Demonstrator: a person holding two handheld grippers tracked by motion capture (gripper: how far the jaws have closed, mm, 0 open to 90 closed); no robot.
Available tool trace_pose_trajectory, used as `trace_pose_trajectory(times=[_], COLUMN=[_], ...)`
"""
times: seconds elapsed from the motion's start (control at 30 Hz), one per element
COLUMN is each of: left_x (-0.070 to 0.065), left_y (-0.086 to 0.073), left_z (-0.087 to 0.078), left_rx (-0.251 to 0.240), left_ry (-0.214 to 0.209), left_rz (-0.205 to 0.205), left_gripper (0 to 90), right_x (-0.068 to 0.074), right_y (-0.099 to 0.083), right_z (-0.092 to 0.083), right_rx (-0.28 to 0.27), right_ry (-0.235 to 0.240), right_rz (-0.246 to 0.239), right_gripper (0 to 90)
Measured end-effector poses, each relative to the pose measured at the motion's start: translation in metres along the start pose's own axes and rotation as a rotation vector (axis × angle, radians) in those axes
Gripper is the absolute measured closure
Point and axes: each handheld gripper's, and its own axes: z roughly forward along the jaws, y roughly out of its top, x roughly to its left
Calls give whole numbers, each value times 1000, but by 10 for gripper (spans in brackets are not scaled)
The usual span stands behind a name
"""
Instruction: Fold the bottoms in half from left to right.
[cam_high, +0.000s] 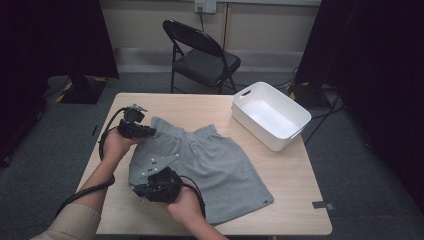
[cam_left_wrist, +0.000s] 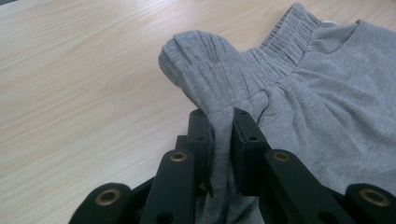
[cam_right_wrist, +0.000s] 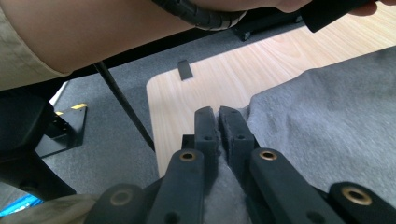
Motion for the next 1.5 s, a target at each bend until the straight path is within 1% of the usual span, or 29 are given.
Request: trace_pose_trajectory(times=[0.03,0.07,0.1,0.13,0.3,0.33,0.43,0.47,0.53,0.57,0.63,0.77,0.8,0.93,1.0,1.1,1.23,1.37,1.43,1.5], left_x=[3,5,8,10,21,24,30,33,37,39,39,30,27,13,6,-3,-14,-23,-29,-35], left_y=[-1,-3,-5,-6,-15,-16,-20,-21,-22,-22,-20,-9,-5,9,15,24,32,39,43,45], left_z=[-2,-4,-6,-7,-14,-16,-21,-24,-26,-27,-26,-19,-16,-3,3,11,22,34,40,44], left_rx=[2,-2,2,-4,-1,-3,-3,-2,1,2,1,6,4,8,11,17,22,32,28,37], left_ry=[4,5,8,12,18,18,31,38,45,51,62,62,67,58,60,59,61,57,54,48], left_rz=[1,-8,-3,-15,-27,-37,-45,-42,-52,-51,-55,-48,-47,-43,-27,-16,-8,5,3,23], left_gripper=[798,798,797,797,798,798,798,798,798,798,798,798,798,798,798,798,798,799,799,799], right_x=[1,2,3,4,9,10,12,13,14,14,13,6,4,-3,-7,-12,-19,-25,-28,-31], right_y=[2,3,4,6,13,15,21,22,25,25,24,19,17,8,3,-4,-13,-22,-26,-31], right_z=[2,4,6,9,20,22,29,31,33,34,34,26,24,11,5,-4,-14,-25,-30,-33], right_rx=[2,0,-1,-3,-11,-11,-15,-16,-22,-24,-27,-33,-34,-48,-50,-54,-58,-73,-79,-79], right_ry=[6,10,16,22,50,55,71,80,88,91,94,91,88,77,69,58,47,33,28,22], right_rz=[-4,-6,-6,-5,-9,-11,-20,-21,-25,-27,-26,-14,-7,8,13,28,41,59,71,73], right_gripper=[865,865,865,865,865,865,865,865,865,865,865,865,865,865,864,864,865,865,864,864])
